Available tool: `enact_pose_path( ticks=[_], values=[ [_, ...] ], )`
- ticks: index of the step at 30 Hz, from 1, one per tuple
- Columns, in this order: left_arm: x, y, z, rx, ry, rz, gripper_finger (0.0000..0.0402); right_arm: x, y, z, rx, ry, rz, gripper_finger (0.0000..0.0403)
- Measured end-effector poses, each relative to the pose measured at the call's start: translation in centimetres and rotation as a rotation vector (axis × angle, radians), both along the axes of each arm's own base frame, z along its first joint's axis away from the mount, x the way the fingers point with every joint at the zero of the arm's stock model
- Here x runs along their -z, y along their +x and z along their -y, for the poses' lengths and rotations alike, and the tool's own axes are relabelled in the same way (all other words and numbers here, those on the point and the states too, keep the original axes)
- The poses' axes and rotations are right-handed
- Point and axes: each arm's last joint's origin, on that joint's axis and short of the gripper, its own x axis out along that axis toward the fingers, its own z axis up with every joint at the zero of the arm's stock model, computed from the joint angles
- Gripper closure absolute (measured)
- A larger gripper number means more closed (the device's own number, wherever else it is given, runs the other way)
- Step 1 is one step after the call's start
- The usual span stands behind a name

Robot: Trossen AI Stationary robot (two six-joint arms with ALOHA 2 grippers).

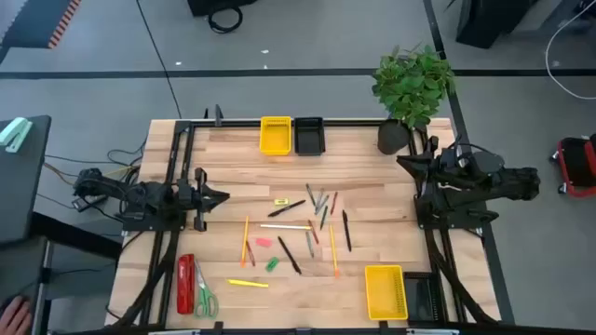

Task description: Sort crayons/erasers/pens/pencils in bins

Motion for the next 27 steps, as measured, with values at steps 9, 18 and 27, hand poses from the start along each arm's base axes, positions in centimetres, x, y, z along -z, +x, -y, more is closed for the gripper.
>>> enact_pose_path(
  ticks=[9,18,27],
  values=[
    [0.01,0.0,0.0,0.0,0.0,0.0,0.0368,0.0,0.0,0.0,0.0,0.0,0.0,0.0363],
    [0.0,0.0,0.0,0.001,0.0,0.0,0.0363,0.0,0.0,0.0,0.0,0.0,0.0,0.0363],
    [0.01,0.0,0.0,0.0,0.0,0.0,0.0371,0.0,0.0,0.0,0.0,0.0,0.0,0.0363]
  ],
)
